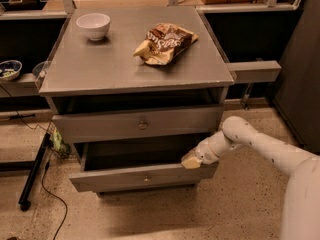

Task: Open middle drawer

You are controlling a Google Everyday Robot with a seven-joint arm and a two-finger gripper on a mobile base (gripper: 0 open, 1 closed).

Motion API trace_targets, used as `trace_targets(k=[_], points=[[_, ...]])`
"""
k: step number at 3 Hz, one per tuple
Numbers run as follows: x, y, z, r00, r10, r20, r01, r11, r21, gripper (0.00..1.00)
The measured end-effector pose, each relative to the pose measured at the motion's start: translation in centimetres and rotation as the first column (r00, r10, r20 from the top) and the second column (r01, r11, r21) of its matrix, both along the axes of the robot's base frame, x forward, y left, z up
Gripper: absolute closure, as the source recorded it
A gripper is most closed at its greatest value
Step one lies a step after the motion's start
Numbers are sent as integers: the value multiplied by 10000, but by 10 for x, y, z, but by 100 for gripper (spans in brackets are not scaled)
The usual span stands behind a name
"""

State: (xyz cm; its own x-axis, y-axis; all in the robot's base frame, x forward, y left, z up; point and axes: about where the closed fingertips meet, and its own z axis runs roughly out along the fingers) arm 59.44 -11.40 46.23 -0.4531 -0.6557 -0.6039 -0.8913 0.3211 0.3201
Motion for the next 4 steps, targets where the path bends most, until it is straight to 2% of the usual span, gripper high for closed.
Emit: trace_targets(k=[3,4], points=[[14,-3,0,10000,-1,2,1,10000,0,100],[15,-3,0,10000,-1,3,1,10000,0,81]])
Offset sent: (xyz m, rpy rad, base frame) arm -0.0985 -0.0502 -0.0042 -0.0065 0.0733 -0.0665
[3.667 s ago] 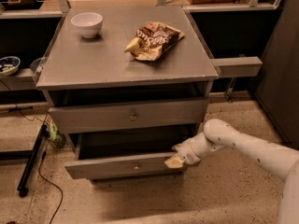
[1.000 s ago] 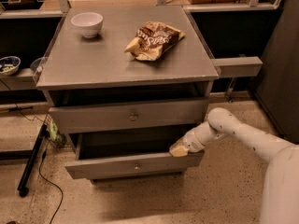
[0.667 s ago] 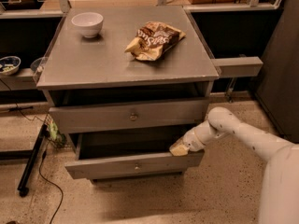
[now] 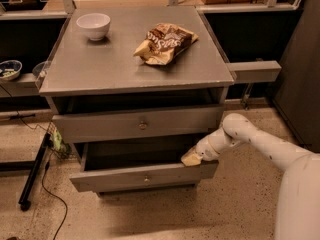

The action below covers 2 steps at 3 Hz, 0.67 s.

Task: Open middle drawer

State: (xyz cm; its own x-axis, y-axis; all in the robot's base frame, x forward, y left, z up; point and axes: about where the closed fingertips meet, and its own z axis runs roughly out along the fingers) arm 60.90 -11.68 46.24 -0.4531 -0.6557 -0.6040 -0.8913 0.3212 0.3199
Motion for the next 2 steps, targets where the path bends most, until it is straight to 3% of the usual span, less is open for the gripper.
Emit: trace_targets(k=[2], points=[[0,0,0,10000,1,-1,-1,10000,1,35]])
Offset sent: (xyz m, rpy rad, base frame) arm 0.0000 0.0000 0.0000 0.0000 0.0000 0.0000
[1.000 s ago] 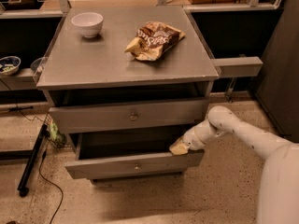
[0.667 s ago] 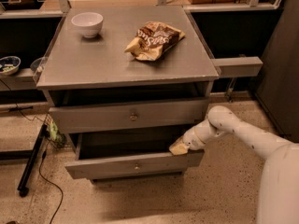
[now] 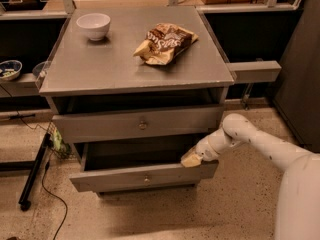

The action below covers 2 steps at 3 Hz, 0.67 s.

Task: Open middle drawer

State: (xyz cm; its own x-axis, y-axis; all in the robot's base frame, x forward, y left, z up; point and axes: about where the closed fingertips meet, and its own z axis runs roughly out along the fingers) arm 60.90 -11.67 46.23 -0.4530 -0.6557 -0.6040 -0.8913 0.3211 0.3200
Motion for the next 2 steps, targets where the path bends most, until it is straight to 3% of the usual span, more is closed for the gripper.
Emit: trace_targets(k=[1,2], points=[[0,0,0,10000,0,0,0,10000,0,11],[0,0,0,10000,1,-1,-1,10000,0,0]])
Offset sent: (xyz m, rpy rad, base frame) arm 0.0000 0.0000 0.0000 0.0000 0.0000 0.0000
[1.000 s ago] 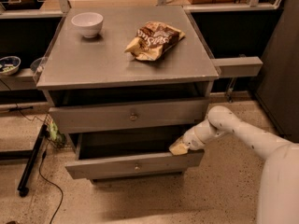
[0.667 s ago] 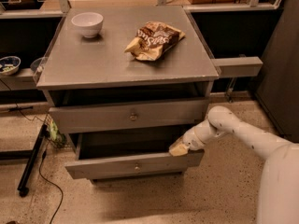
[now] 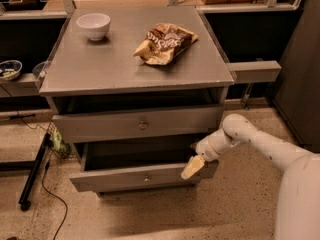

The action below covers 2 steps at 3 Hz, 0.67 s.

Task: Open middle drawer

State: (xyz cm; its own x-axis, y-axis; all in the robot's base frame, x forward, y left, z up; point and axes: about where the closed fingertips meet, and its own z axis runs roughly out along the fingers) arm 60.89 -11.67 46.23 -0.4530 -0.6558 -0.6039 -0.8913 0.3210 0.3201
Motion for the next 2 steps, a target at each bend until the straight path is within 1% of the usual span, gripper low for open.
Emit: trace_targets(k=[1,2], points=[[0,0,0,10000,0,0,0,10000,0,0],[-1,2,-9,9998,-14,-221,15,10000,9,0]])
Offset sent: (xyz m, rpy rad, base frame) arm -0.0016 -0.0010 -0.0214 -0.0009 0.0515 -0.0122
